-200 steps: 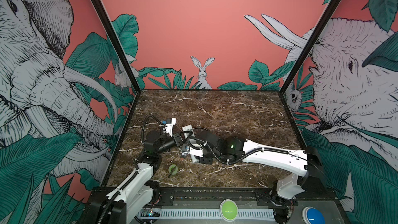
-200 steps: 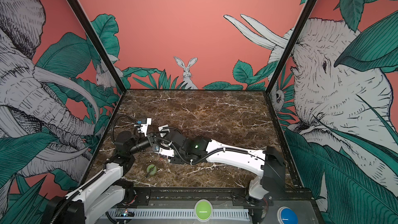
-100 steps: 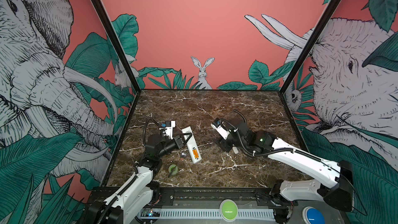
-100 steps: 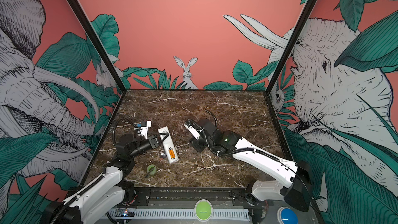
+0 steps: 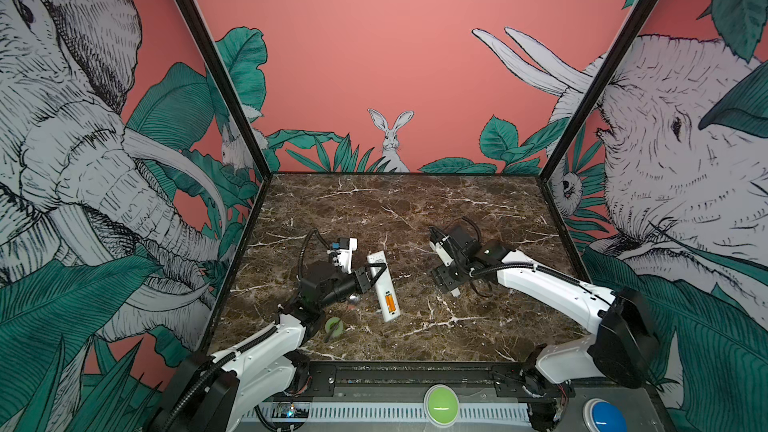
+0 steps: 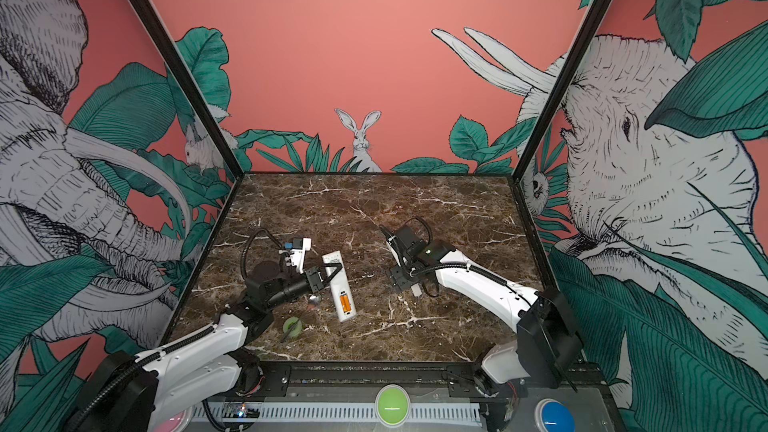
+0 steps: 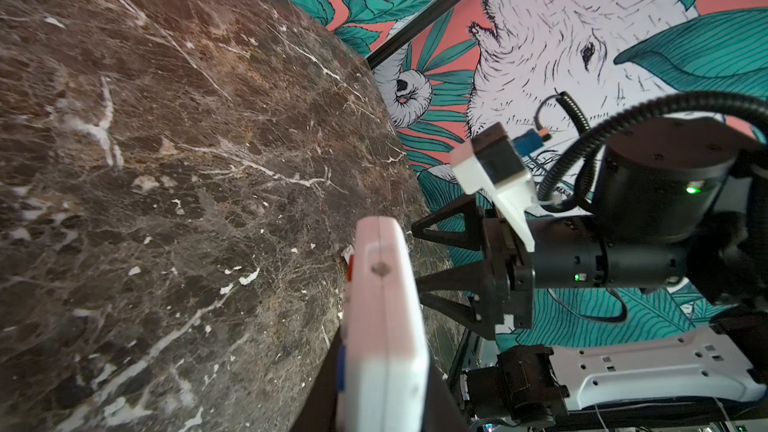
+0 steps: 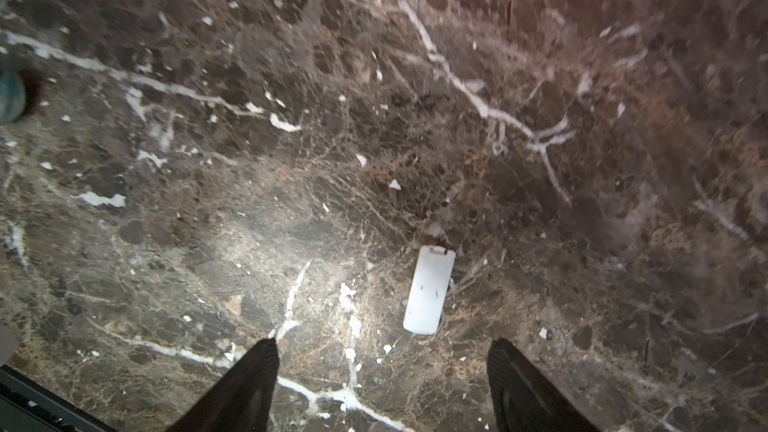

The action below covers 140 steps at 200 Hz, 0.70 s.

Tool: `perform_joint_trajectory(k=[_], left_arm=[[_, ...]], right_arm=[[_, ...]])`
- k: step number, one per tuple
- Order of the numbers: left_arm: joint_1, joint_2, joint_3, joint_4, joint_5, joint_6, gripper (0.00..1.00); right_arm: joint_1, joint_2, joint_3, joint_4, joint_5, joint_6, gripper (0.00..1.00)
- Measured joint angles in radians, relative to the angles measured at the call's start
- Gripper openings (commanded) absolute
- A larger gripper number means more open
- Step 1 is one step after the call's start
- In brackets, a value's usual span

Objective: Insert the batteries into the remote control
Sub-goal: 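Move the right gripper away to the white battery cover on the table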

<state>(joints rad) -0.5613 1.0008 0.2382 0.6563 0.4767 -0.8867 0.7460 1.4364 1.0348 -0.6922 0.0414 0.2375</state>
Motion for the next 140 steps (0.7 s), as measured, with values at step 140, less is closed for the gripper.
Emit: perform_joint_trajectory(k=[140], left_arm=[[-0.233, 0.322, 0.009, 0.238, -0.15, 0.04, 0.0]], right_arm=[[-0.107, 0.219, -0.028, 0.026, -0.063, -0.025, 0.73]])
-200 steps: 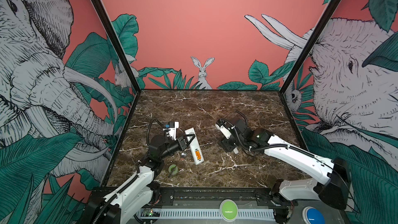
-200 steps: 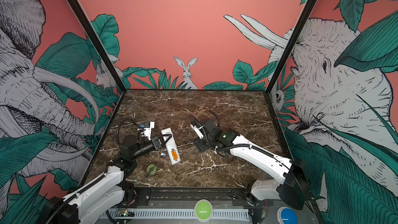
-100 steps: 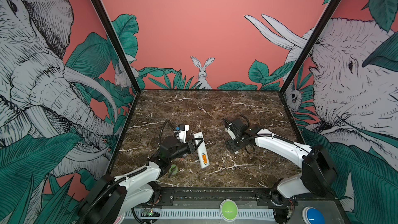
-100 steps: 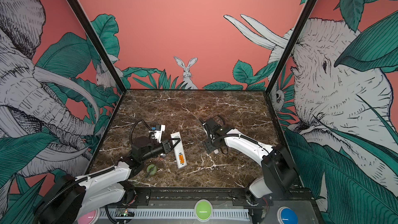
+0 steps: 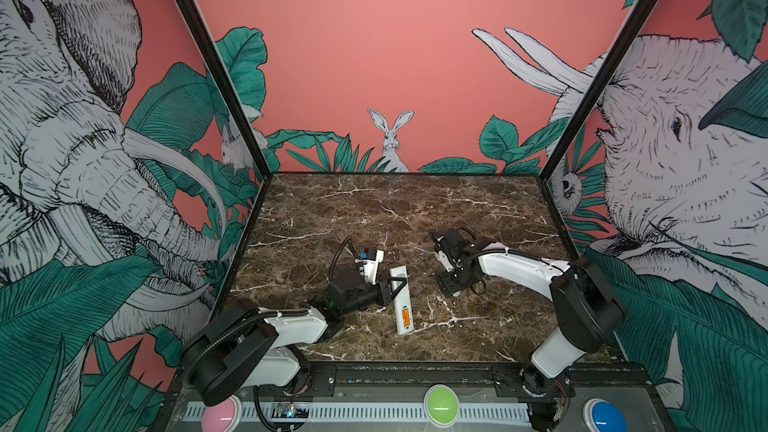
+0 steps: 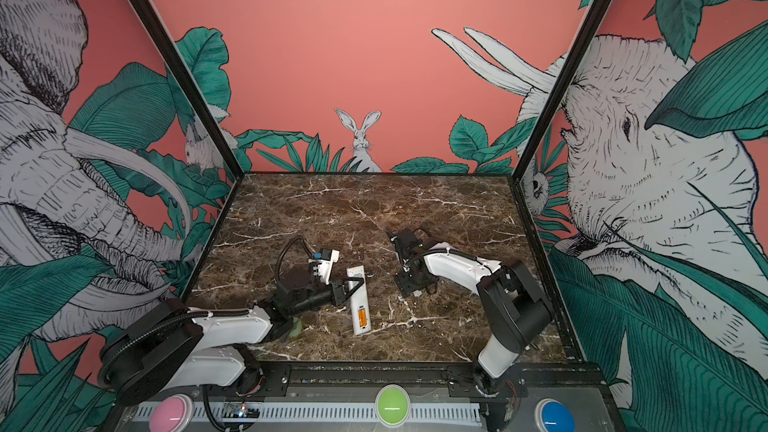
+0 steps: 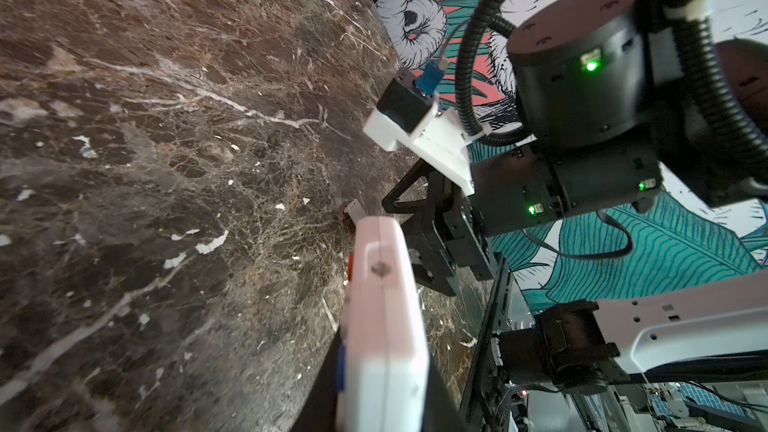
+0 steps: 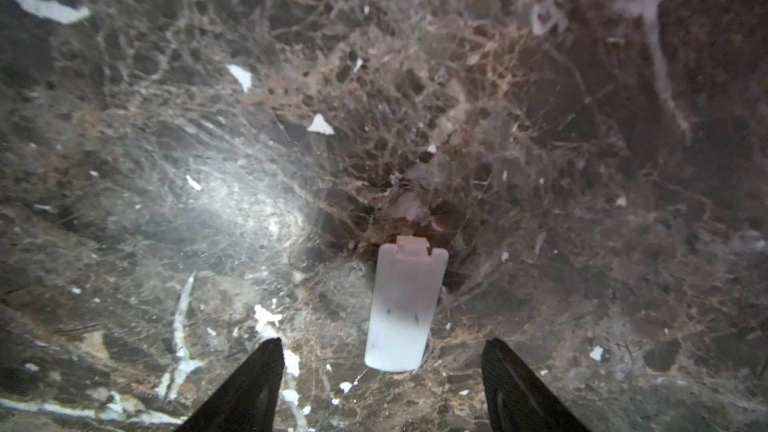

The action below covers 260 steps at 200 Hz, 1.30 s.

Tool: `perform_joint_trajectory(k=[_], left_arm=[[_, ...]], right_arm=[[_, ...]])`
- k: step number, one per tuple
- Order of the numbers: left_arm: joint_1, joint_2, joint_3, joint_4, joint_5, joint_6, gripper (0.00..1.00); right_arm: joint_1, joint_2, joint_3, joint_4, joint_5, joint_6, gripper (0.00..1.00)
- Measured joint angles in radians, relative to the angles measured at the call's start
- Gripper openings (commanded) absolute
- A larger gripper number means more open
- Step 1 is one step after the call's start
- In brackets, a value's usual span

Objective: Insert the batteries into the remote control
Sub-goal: 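Move the right gripper away to the white battery cover on the table, then lower and close the right gripper on the white battery cover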

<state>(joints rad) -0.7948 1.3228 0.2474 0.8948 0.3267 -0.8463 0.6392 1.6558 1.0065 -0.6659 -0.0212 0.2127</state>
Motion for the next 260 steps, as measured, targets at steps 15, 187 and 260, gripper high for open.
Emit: perform_joint_trajectory(k=[15, 187, 260], left_arm=[[-0.007, 0.013, 0.001, 0.016, -0.007, 0.0, 0.0], [-0.019, -0.016, 0.027, -0.008, -0.035, 0.021, 0.0], [-0.019, -0.014, 0.029, -0.006, -0.034, 0.02, 0.0]], right_arm=[[-0.006, 0.011, 0.0, 0.012, -0.005, -0.003, 0.72], [-0.032, 0.106, 0.055, 0.058, -0.01, -0.033, 0.48], [-0.034, 0.106, 0.055, 0.062, -0.009, -0.034, 0.38]])
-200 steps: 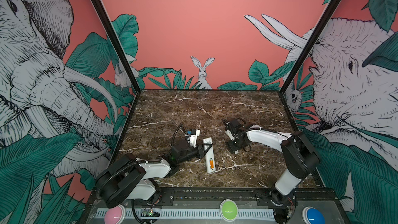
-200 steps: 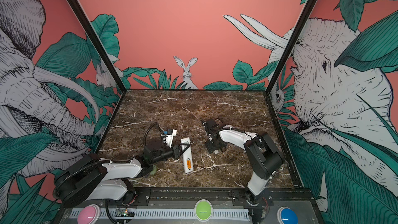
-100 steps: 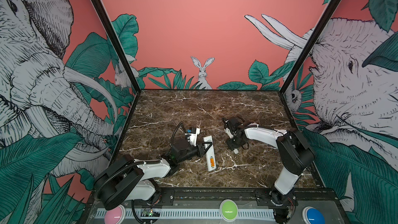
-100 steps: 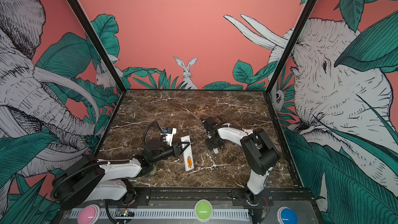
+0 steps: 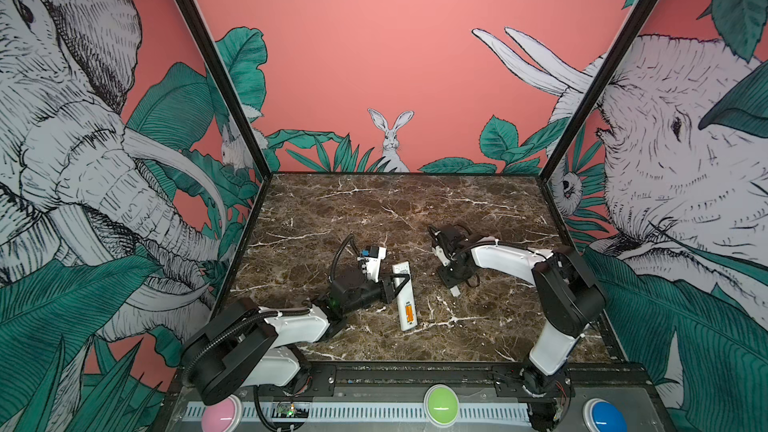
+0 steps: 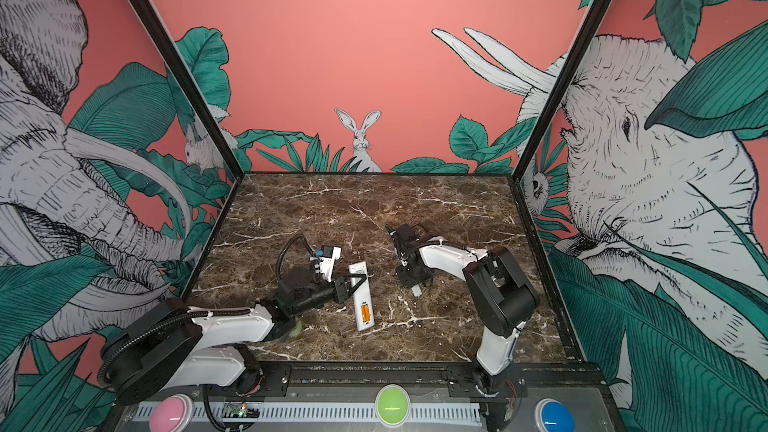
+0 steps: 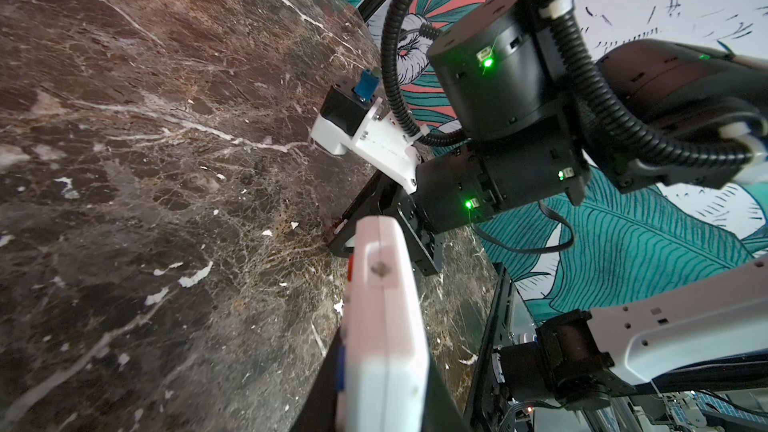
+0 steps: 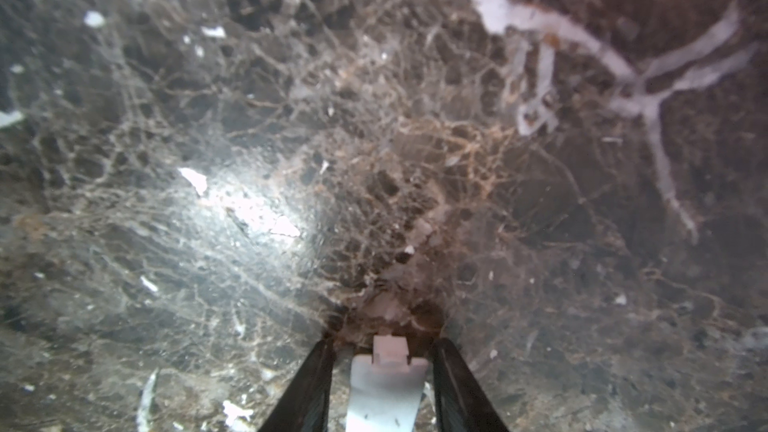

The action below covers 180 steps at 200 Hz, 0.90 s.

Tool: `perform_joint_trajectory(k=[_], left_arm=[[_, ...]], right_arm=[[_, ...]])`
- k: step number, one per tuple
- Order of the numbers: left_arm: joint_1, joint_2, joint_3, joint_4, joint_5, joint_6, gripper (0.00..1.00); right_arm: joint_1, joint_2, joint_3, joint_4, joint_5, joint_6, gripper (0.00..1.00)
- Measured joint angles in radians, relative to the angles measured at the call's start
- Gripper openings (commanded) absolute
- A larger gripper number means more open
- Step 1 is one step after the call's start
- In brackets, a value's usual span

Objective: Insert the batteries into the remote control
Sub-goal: 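Lower and close the right gripper on the white battery cover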

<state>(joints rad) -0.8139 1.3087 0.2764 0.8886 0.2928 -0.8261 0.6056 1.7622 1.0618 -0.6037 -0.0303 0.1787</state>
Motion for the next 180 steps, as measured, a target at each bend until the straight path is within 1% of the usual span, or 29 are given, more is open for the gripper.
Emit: perform_joint_trajectory(k=[72, 105, 157, 180], left_arm=[[0.0, 0.004, 0.0, 0.0, 0.0, 0.0, 0.0], [0.0, 0.006, 0.0, 0.001, -0.001, 0.0, 0.0], [0.0, 0.006, 0.0, 0.001, -0.003, 0.0, 0.0], [0.0, 0.006, 0.0, 0.001, -0.003, 0.0, 0.0]], right_arm=[[0.0, 0.0, 0.0, 0.002, 0.0, -0.002, 0.29], [0.0, 0.0, 0.0, 0.002, 0.0, -0.003, 0.26], [0.0, 0.0, 0.0, 0.002, 0.0, -0.003, 0.23], [0.0, 0.0, 0.0, 0.002, 0.0, -0.003, 0.24]])
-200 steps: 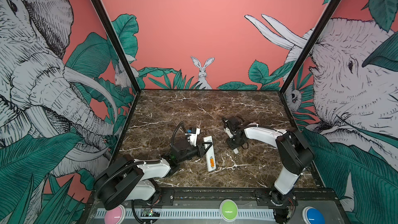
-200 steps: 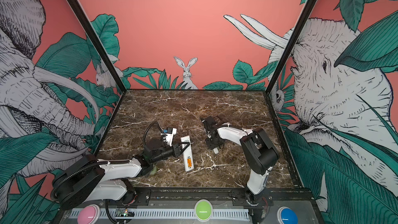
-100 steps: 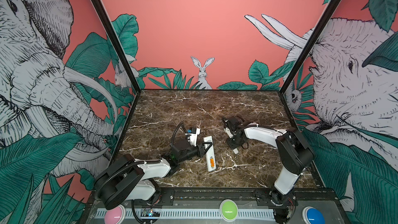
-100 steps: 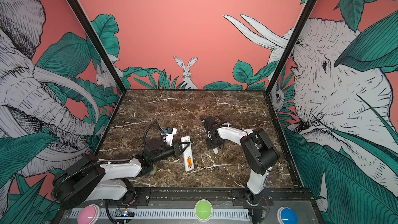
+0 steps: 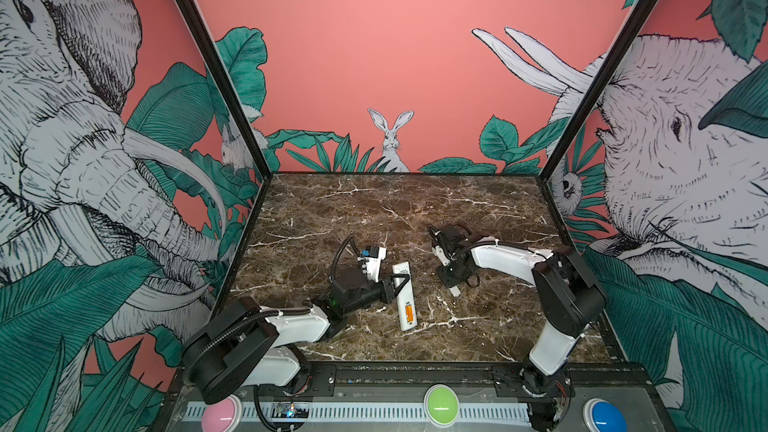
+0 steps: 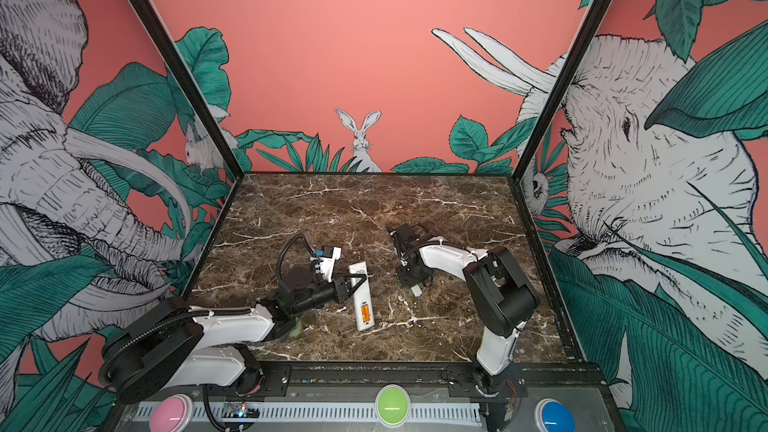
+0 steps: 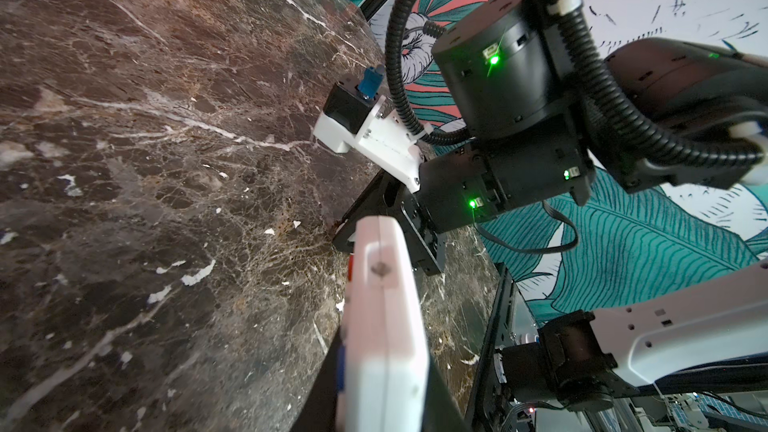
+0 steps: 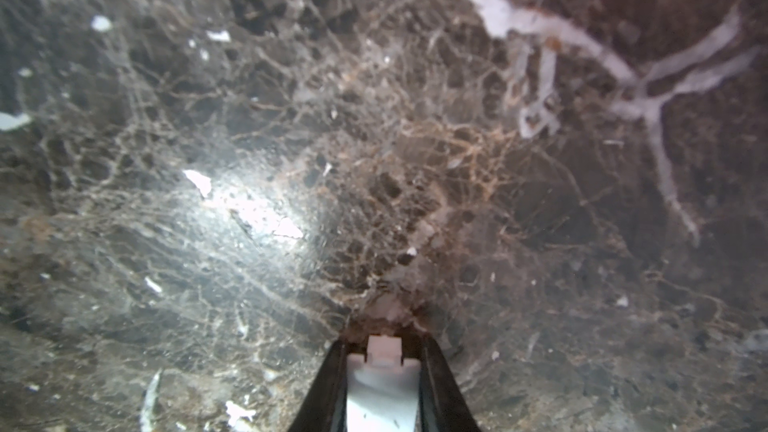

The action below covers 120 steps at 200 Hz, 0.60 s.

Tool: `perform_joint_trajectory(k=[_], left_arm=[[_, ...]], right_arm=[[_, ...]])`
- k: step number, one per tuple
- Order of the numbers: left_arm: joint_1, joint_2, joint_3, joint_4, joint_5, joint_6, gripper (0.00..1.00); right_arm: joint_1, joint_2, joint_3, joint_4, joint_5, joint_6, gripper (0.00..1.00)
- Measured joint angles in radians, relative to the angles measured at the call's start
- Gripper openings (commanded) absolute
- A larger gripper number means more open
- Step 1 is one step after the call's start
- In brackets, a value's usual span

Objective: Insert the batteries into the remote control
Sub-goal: 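Lower and close the right gripper on the white battery cover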

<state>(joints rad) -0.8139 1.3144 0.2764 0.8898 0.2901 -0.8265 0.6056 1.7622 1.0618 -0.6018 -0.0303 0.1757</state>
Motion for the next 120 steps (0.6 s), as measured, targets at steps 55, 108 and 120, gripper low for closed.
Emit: perform_joint_trajectory(k=[55, 108, 120], left_arm=[[0.0, 0.0, 0.0, 0.001, 0.0, 0.0, 0.0], [0.0, 0.0, 0.0, 0.017, 0.0, -0.004, 0.0], [0.0, 0.0, 0.0, 0.02, 0.0, -0.004, 0.0]], right_arm=[[0.0, 0.0, 0.0, 0.0, 0.004, 0.0, 0.31], [0.0, 0.0, 0.0, 0.0, 0.012, 0.0, 0.34], [0.0, 0.0, 0.0, 0.0, 0.014, 0.001, 0.35]])
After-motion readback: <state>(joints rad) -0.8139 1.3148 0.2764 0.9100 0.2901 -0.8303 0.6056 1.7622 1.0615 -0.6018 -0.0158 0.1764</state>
